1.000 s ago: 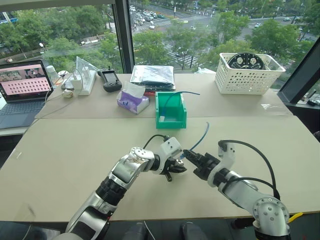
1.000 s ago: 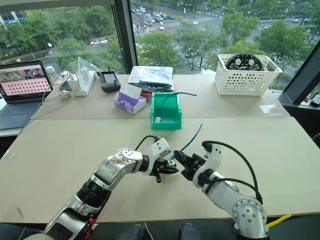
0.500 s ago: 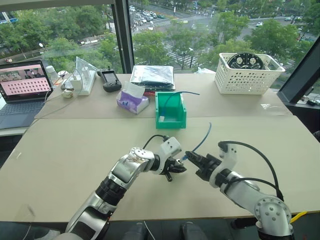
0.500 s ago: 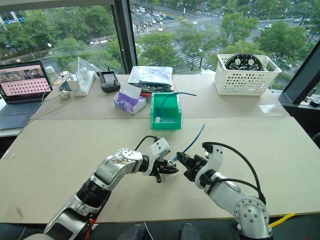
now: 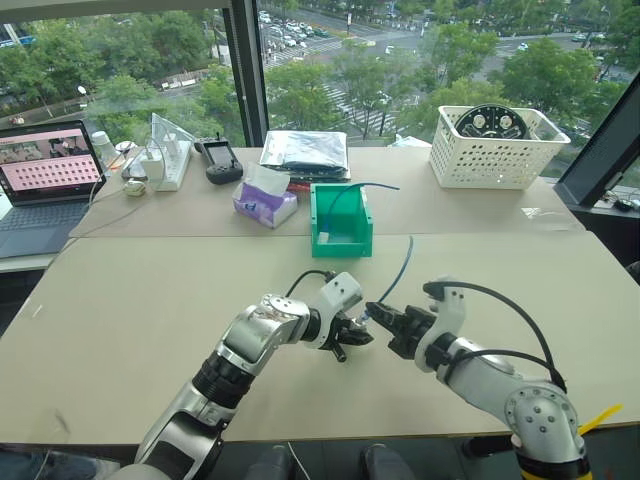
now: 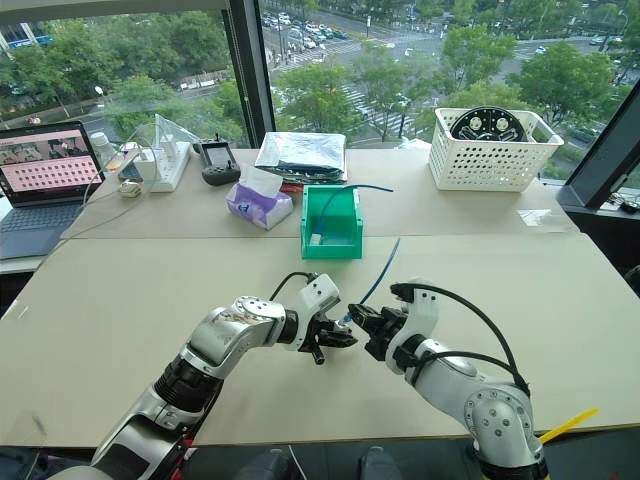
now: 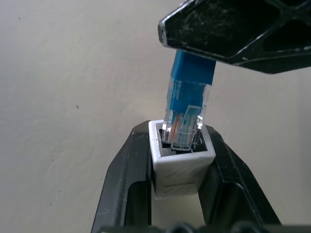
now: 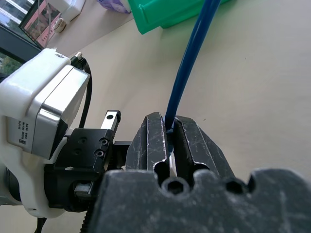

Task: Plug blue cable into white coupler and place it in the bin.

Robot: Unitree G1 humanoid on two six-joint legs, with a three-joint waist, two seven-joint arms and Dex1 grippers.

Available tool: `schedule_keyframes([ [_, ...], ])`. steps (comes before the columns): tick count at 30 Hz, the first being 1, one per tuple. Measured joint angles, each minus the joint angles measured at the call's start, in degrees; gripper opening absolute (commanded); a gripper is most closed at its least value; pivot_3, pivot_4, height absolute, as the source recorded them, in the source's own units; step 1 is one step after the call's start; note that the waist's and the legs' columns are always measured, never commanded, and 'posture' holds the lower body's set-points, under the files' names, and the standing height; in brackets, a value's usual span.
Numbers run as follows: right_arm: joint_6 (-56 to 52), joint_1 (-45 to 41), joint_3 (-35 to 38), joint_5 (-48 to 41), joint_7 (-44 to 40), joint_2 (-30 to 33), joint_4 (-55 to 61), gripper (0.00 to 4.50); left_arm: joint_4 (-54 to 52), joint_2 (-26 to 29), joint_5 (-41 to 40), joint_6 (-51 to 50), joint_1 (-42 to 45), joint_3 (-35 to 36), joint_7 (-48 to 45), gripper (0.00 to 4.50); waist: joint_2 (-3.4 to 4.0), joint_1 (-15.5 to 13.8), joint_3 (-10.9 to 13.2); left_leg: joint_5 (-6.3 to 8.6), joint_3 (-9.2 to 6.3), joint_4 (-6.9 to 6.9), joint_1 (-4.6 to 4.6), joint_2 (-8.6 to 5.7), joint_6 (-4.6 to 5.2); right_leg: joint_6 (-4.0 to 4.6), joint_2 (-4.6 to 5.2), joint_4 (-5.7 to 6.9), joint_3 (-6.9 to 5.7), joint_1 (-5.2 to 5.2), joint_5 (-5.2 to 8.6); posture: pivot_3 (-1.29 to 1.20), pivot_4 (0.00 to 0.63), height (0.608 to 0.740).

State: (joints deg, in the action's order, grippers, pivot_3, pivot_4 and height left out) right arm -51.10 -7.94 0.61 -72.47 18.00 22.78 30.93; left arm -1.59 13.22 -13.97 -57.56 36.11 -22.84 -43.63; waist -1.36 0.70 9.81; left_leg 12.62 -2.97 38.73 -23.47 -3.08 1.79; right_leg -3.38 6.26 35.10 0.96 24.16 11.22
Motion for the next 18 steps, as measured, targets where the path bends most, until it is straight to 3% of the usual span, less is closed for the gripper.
schedule_keyframes([
  [7, -2.7, -3.0, -2.0, 3.8, -3.0, 3.0, 0.8, 0.0, -0.1, 0.1, -0.8, -1.2, 0.7, -0.2, 0.2, 0.76, 0.0, 0.0, 0.0, 0.0, 0.0, 0.0, 0.0, 0.0, 0.0, 0.0, 0.0, 0.0, 0.0, 0.0, 0.0, 0.0, 0.15, 0.728],
  [18, -6.4, -5.5, -2.1, 4.5, -5.1, 2.1, -1.2, 0.0, -0.2, -0.9, -1.7, -3.7, 1.4, -0.2, 1.8, 0.76, -0.04, -0.1, 0.0, 0.0, -0.01, 0.0, 0.04, 0.0, 0.0, 0.0, 0.0, 0.0, 0.0, -0.04, 0.0, 0.0, 0.15, 0.728],
])
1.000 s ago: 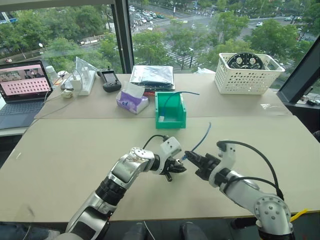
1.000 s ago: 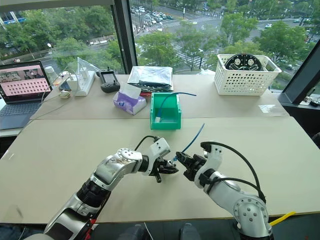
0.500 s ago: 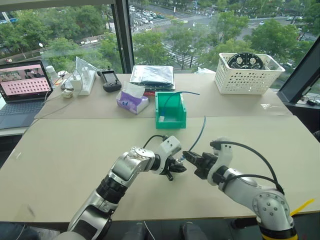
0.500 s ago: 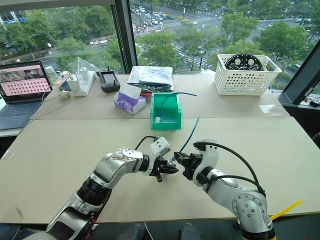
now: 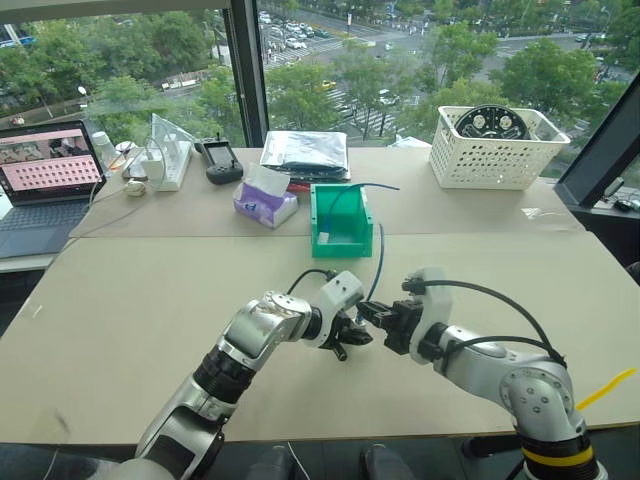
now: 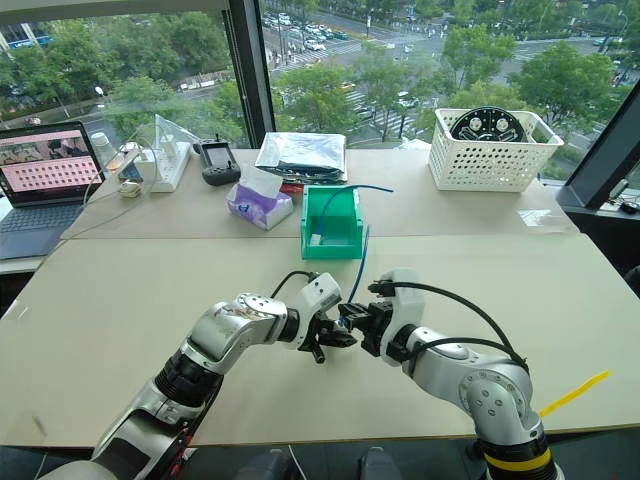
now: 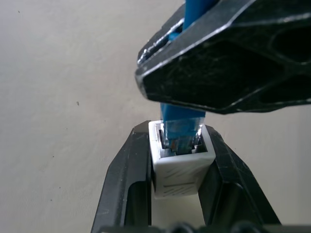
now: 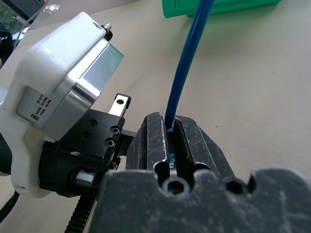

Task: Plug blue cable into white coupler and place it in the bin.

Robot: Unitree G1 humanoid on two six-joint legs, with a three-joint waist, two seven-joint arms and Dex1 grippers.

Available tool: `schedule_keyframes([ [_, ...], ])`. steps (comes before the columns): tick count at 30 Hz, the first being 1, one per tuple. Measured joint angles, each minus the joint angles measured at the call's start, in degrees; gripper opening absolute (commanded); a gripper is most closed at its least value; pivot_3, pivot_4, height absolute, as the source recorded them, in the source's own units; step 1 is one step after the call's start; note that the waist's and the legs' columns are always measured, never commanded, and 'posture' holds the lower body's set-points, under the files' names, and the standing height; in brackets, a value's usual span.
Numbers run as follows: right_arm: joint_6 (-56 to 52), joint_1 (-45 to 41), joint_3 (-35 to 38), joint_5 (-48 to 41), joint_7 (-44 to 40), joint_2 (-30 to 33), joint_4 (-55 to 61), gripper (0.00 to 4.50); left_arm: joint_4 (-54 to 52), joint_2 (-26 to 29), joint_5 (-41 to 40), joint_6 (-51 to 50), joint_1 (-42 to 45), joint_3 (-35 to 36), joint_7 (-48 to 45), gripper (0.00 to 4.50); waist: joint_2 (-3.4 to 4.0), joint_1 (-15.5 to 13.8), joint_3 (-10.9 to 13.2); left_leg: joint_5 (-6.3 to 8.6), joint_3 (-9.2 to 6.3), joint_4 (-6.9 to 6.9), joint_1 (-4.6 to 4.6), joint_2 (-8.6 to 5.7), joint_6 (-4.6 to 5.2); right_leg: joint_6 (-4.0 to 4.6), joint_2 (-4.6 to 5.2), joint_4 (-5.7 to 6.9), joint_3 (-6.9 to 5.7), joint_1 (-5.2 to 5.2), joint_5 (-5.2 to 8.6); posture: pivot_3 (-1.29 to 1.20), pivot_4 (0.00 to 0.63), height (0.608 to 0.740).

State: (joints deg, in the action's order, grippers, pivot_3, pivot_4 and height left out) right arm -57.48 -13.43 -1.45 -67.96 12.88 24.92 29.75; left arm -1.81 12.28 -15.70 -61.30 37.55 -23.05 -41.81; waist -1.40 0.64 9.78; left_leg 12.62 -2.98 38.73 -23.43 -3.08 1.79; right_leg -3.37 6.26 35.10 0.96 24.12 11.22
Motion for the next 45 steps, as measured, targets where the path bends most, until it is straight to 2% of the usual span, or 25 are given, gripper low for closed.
schedule_keyframes([
  [12, 0.0, 3.3, 2.0, 1.4, -6.5, 0.5, -0.5, 0.0, -2.6, -0.3, -2.1, -2.8, -1.6, 0.4, 2.7, 0.76, -0.01, -0.1, -0.2, 0.01, 0.0, 0.0, 0.08, 0.0, 0.0, -0.03, 0.0, -0.02, 0.0, -0.08, 0.02, 0.0, 0.15, 0.728],
  [20, 0.0, 0.6, 5.1, -0.8, -6.7, -2.0, -4.2, 0.0, -2.3, 2.0, -1.4, 1.9, -1.6, 0.0, 3.9, 0.76, 0.01, 0.0, -0.1, -0.02, 0.02, 0.01, 0.02, 0.0, -0.03, 0.01, 0.01, 0.06, 0.02, 0.05, -0.02, 0.0, 0.15, 0.728],
  [21, -0.3, 0.0, 5.5, -1.9, -6.3, -1.8, -4.3, 0.0, -2.6, 2.6, -1.4, 2.9, -1.6, -0.1, 3.5, 1.75, 0.01, 0.0, -0.1, -0.02, 0.01, 0.0, 0.01, 0.0, -0.03, 0.03, 0.0, 0.07, 0.02, 0.07, -0.02, 0.0, 0.15, 0.728],
  [26, -0.4, -6.5, 13.9, -8.7, -2.3, 3.1, -4.9, 0.0, -3.2, 4.4, -2.8, 4.0, -3.8, 2.5, 2.6, 3.53, 0.06, 0.0, -0.1, -0.01, 0.03, -0.01, -0.07, -0.04, -0.02, 0.3, 0.02, 0.0, 0.06, 0.09, -0.19, 0.0, 0.15, 0.728],
  [27, -0.5, -7.9, 14.2, -9.9, -2.2, 3.8, -5.1, 0.0, -3.3, 4.3, -2.9, 4.3, -4.1, 2.9, 2.6, 3.95, 0.06, 0.0, -0.1, -0.01, 0.02, -0.01, -0.06, -0.03, -0.02, 0.28, 0.02, -0.02, 0.04, 0.07, -0.18, 0.0, 0.15, 0.728],
  [29, -0.7, -11.5, 14.4, -12.2, -2.3, 4.8, -7.1, 0.0, -4.0, 4.1, -4.1, 5.2, -5.6, 4.9, 2.4, 4.46, 0.06, 0.2, -0.1, -0.01, 0.07, -0.01, -0.07, 0.01, -0.02, 0.26, 0.02, 0.0, 0.04, 0.13, -0.16, 0.0, 0.15, 0.728],
  [33, -1.1, -23.0, 12.7, -11.1, -7.1, 5.8, -15.9, 0.0, -7.6, 4.1, -7.1, 8.5, -10.3, 11.5, 2.3, 4.46, 0.13, 0.5, 0.0, -0.01, 0.1, -0.02, -0.02, 0.06, -0.01, 0.45, -0.04, 0.03, 0.03, 0.14, -0.28, 0.0, 0.15, 0.728],
  [37, 1.5, -33.8, 7.2, -0.3, -17.4, 4.4, -31.2, 0.0, -8.6, 4.4, -6.5, 15.2, -12.0, 17.6, 5.9, 4.46, 0.13, 0.2, 0.0, -0.02, 0.15, 0.0, -0.02, 0.02, -0.02, 0.51, -0.06, -0.01, 0.05, 0.11, -0.33, 0.0, 0.15, 0.728],
  [40, 8.0, -41.7, 4.0, 10.3, -25.9, 2.4, -47.2, 0.0, -8.8, 4.3, -5.6, 20.6, -13.6, 22.5, 9.2, 4.46, 0.14, 0.0, 0.0, -0.02, 0.14, -0.01, -0.05, -0.06, -0.02, 0.52, -0.04, -0.01, 0.06, 0.14, -0.35, 0.0, 0.15, 0.728],
  [45, 20.7, -50.8, 0.1, 26.0, -38.5, -0.8, -71.9, 0.0, -8.7, 4.4, -2.2, 27.2, -16.0, 24.2, 13.6, 4.46, 0.14, 0.0, 0.0, 0.01, 0.12, -0.15, -0.12, -0.14, -0.02, 0.53, 0.03, -0.02, 0.03, 0.26, -0.38, 0.0, 0.15, 0.728],
])
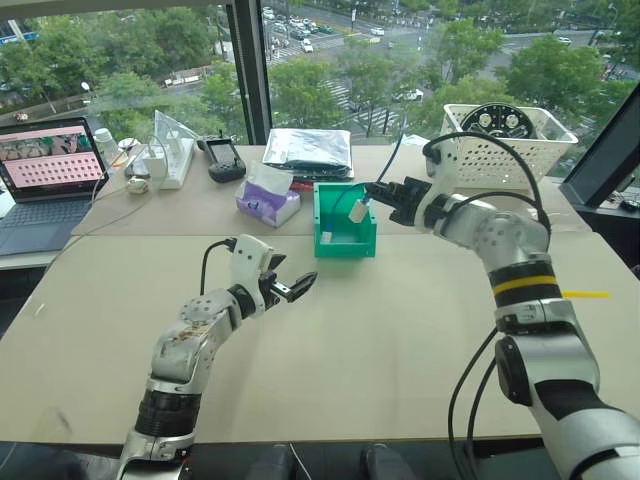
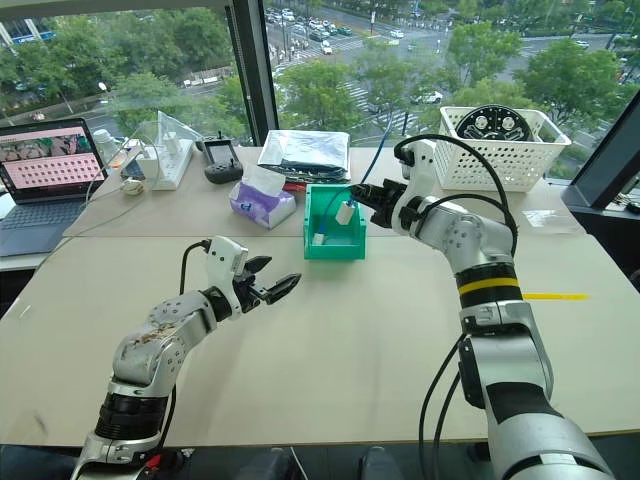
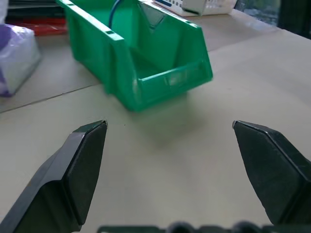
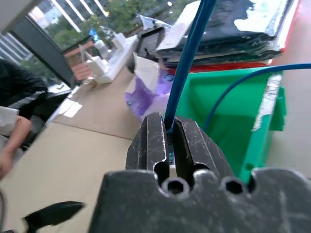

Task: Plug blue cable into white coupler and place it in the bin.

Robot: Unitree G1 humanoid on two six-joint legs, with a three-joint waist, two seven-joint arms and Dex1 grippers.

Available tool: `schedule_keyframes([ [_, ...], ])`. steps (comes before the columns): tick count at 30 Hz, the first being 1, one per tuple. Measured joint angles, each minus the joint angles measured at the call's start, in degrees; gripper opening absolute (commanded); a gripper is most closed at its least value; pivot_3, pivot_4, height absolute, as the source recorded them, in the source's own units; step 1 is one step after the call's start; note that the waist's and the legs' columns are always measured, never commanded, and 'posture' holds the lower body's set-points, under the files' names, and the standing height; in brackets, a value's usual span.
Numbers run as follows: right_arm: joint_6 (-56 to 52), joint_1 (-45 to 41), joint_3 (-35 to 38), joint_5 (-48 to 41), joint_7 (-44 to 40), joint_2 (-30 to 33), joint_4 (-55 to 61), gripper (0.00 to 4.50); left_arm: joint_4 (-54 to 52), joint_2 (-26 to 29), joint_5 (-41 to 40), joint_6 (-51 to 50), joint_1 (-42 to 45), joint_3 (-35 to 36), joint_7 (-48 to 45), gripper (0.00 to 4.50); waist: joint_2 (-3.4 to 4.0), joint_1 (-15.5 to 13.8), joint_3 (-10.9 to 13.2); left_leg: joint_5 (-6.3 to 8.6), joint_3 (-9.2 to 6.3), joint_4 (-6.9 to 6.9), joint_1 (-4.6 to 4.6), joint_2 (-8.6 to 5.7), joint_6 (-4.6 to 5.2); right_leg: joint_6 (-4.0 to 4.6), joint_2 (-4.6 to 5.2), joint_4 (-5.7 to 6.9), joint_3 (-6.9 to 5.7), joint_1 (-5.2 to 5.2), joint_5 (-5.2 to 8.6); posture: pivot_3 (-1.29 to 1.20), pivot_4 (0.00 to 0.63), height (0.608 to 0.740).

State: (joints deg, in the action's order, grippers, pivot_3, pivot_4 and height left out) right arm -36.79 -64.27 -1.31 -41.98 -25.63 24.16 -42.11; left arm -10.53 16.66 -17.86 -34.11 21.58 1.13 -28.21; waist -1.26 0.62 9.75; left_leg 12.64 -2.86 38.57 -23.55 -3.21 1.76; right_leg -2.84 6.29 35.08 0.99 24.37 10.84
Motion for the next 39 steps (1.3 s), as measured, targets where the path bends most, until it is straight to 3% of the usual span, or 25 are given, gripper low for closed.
schedule_keyframes([
  [6, 10.9, -7.2, 0.4, 10.0, -7.1, -5.3, -18.8, 0.0, -0.1, -0.7, 2.6, 3.4, -0.3, -0.1, 4.1, 4.46, 0.01, 0.4, 0.0, -0.08, 0.01, -0.41, -0.02, -0.03, -0.15, 0.06, 0.06, 0.02, 0.04, 0.27, -0.04, 0.0, 0.15, 0.728],
  [8, 13.6, -9.0, 1.2, 12.4, -8.2, -6.7, -22.4, 0.89, -0.1, -1.1, 3.3, 3.9, -0.3, -0.1, 5.2, 4.5, 0.01, 0.5, 0.0, -0.11, 0.01, -0.51, -0.02, -0.03, -0.2, 0.09, 0.06, 0.04, 0.05, 0.34, -0.06, 0.0, 0.15, 0.728],
  [9, 14.7, -9.6, 1.7, 13.5, -8.6, -7.3, -23.7, 1.04, -0.1, -1.3, 3.5, 4.1, -0.3, -0.2, 5.7, 4.5, 0.01, 0.5, 0.0, -0.12, 0.01, -0.53, -0.03, -0.02, -0.21, 0.1, 0.05, 0.06, 0.05, 0.37, -0.07, 0.0, 0.15, 0.728],
  [15, 17.9, -11.7, 3.8, 18.0, -10.8, -8.0, -26.1, 3.15, 0.0, -1.3, 5.9, 5.7, -0.3, -1.3, 7.0, 4.5, 0.01, 0.4, 0.0, -0.16, 0.0, -0.55, -0.23, -0.07, -0.28, 0.12, 0.08, 0.15, 0.06, 0.6, -0.08, 0.0, 0.15, 0.728],
  [19, 14.4, -10.0, 4.5, 19.1, -13.0, -5.3, -17.0, 4.47, 0.7, 0.0, 7.5, 8.2, -0.5, -2.0, 6.5, 4.5, 0.03, 0.4, 0.0, -0.16, 0.0, -0.56, -0.3, -0.07, -0.29, 0.13, 0.09, 0.37, 0.07, 0.74, -0.08, 0.0, 0.15, 0.728],
  [22, 7.5, -3.9, 6.1, 16.8, -13.3, -2.2, 1.0, 4.47, 2.0, 0.4, 7.6, 10.0, -0.5, -2.1, 5.2, 4.5, 0.03, 0.1, 0.0, -0.16, -0.03, -0.58, -0.32, -0.09, -0.29, 0.13, 0.15, 0.64, 0.0, 0.78, -0.08, 0.0, 0.15, 0.728],
  [26, 3.9, 14.4, 5.9, 14.7, -18.0, 4.6, 28.6, 4.47, 4.4, 1.8, 9.4, 15.2, 0.2, -2.5, 4.4, 4.5, 0.01, -0.6, 0.0, -0.15, -0.06, -0.57, -0.34, -0.11, -0.27, 0.11, 0.18, 0.61, -0.13, 0.72, -0.07, 0.0, 0.15, 0.728],
  [32, 3.1, 35.1, 10.5, 13.4, -18.5, 9.5, 49.4, 4.47, 7.9, 2.8, 9.3, 19.2, 0.8, -2.2, 1.7, 4.5, -0.06, -0.2, 0.0, -0.17, 0.04, -0.51, -0.12, -0.01, -0.28, 0.13, 0.15, 0.35, -0.13, 0.59, -0.04, 0.0, 0.15, 0.728],
  [36, 4.5, 52.7, 14.6, 13.3, -12.5, 4.0, 55.4, 4.47, 11.6, 2.2, 8.6, 21.1, 1.4, -1.9, -0.2, 4.5, -0.05, -0.3, 0.0, -0.17, 0.15, -0.52, 0.28, 0.03, -0.28, 0.14, 0.13, 0.24, -0.02, 0.22, -0.05, 0.0, 0.15, 0.728],
  [39, 6.3, 55.8, 13.3, 16.0, -9.2, 2.2, 56.1, 4.47, 14.0, 0.9, 8.7, 21.5, 2.7, -2.3, -0.3, 4.5, -0.05, 0.4, 0.0, -0.28, 0.26, -0.49, 0.42, 0.05, -0.19, -0.11, 0.13, 0.05, 0.03, 0.05, 0.01, 0.0, 0.15, 0.728],
])
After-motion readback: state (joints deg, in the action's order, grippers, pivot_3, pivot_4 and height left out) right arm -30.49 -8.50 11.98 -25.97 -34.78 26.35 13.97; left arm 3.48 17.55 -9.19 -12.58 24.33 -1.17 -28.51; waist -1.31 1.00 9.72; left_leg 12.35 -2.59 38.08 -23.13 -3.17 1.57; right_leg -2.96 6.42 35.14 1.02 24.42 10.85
